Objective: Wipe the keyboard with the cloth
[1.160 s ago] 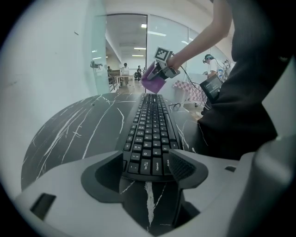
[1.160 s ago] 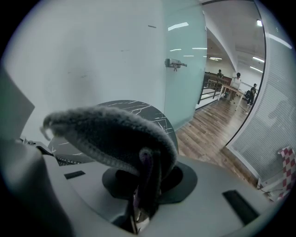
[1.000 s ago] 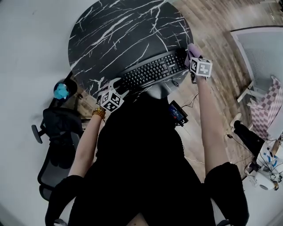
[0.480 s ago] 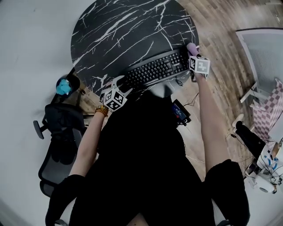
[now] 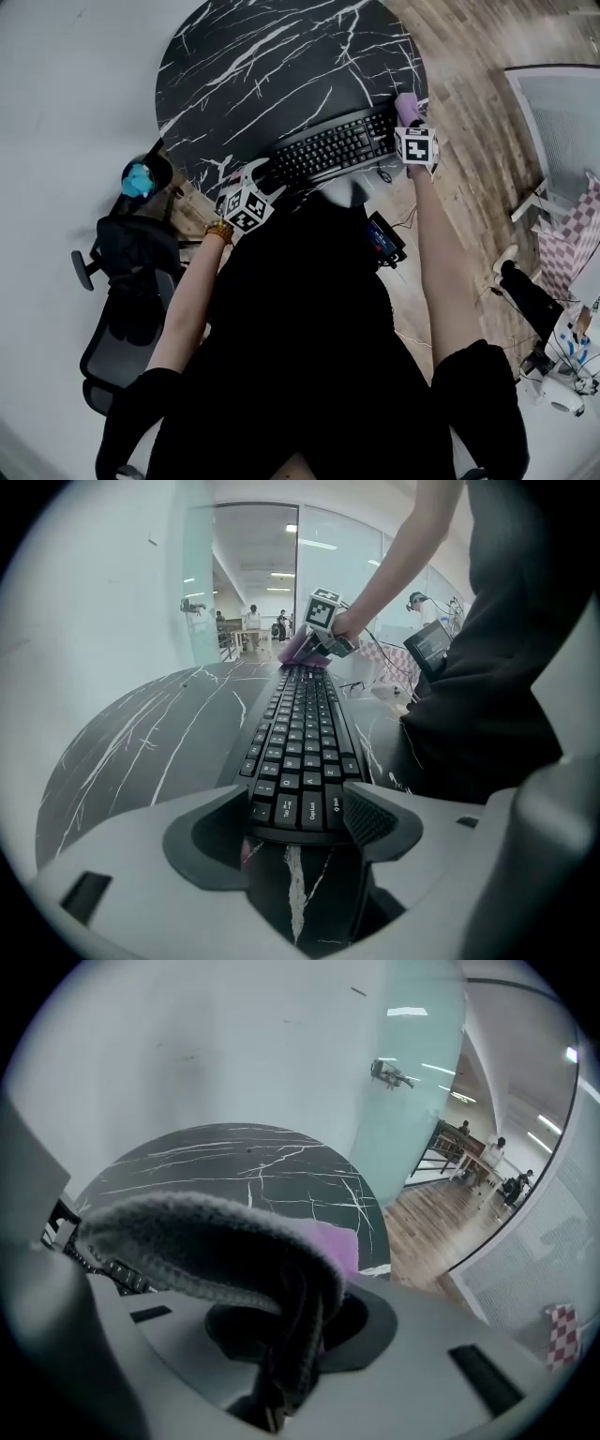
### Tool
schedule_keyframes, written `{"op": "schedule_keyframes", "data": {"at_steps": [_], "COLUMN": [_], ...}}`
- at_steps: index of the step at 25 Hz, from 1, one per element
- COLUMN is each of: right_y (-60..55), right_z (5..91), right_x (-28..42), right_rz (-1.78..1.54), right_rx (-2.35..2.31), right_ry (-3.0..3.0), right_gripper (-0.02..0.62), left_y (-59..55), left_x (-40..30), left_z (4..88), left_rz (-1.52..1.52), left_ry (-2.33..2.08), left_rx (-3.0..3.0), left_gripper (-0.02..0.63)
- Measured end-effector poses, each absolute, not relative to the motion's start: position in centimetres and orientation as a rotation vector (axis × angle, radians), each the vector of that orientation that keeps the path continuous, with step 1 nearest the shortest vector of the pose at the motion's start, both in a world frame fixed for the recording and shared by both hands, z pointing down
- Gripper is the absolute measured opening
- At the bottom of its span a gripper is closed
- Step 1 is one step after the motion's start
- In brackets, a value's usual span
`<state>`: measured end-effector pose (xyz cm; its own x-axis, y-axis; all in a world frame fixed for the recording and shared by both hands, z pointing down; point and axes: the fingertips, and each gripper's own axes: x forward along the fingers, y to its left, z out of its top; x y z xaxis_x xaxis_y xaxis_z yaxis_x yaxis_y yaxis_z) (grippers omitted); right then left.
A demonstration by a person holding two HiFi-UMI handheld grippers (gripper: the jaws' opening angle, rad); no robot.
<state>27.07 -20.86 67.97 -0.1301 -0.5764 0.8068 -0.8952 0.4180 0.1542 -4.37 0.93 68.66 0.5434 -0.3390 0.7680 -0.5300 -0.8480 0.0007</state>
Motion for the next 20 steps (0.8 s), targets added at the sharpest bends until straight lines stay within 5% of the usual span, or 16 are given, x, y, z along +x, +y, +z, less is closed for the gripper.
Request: {"op": "schedule_keyframes", "data": {"at_steps": [20], "right_y": [-19.9], "right_z": [67.8], "right_x": [26.0], "right_rz": [0.704], "right_rx": [1.392], "right_ry": [-1.829], "right_gripper": [0.08], "left_y": [0.8], "left_x": [-4.2], "left_z": [68.6], "left_rz": [1.165], "left_ry": [-0.761], "left_rx": [2.55], "left_gripper": [0.302]}}
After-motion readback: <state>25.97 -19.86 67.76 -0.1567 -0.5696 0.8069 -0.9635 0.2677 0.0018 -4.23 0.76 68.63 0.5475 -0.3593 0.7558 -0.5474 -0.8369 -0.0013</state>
